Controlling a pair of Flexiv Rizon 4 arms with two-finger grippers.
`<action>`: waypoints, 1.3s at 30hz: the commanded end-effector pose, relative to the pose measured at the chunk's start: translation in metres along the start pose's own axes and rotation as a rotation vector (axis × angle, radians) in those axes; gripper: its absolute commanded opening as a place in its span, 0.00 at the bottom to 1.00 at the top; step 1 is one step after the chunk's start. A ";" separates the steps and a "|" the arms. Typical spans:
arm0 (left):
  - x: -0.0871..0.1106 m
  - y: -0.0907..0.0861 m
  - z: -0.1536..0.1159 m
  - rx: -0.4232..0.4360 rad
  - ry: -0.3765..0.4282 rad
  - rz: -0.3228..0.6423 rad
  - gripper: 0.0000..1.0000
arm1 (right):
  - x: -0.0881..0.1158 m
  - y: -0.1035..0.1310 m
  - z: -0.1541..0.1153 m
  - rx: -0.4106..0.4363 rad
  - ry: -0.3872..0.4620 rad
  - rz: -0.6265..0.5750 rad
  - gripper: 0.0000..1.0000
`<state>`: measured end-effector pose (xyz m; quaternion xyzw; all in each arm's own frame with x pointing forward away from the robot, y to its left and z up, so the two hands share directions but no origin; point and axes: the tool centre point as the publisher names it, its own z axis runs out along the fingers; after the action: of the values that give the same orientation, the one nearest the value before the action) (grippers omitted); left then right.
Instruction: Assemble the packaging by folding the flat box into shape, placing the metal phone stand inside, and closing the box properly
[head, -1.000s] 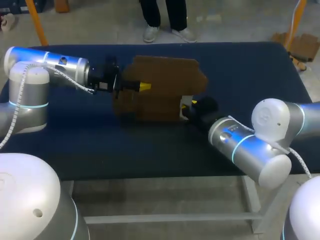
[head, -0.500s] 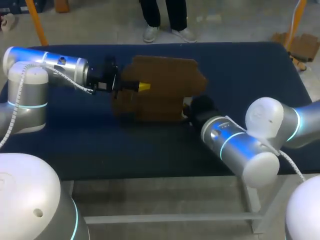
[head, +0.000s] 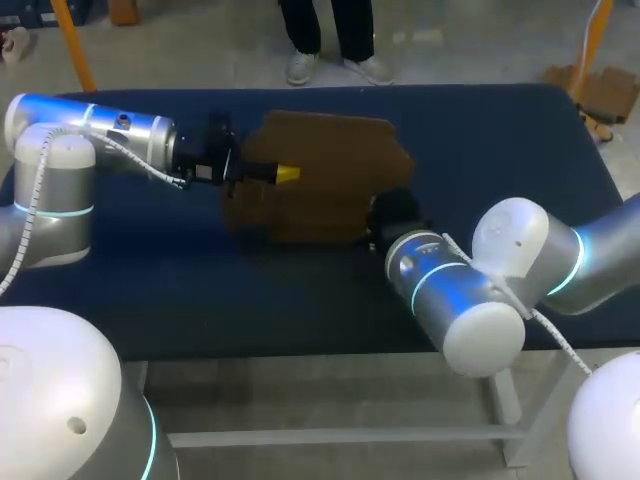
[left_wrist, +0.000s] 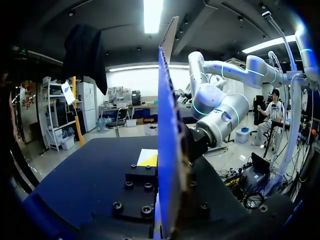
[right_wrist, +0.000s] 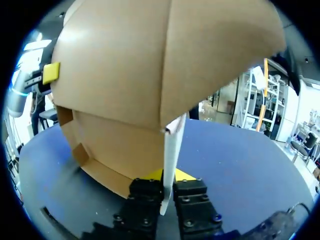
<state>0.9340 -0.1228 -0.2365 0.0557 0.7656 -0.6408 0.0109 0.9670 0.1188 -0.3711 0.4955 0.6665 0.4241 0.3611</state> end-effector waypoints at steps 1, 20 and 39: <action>-0.001 0.002 0.005 0.001 0.002 0.001 0.00 | 0.010 0.000 -0.002 0.009 -0.182 -0.001 0.00; 0.011 -0.028 -0.014 -0.129 0.010 0.110 1.00 | -0.002 0.012 -0.012 -0.038 -0.306 0.056 0.00; 0.050 -0.034 -0.052 -0.173 0.083 0.279 1.00 | -0.018 0.028 -0.001 -0.029 -0.137 0.177 0.00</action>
<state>0.8914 -0.0819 -0.2027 0.1872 0.8011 -0.5643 0.0685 0.9783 0.1139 -0.3487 0.5850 0.5742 0.4136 0.3962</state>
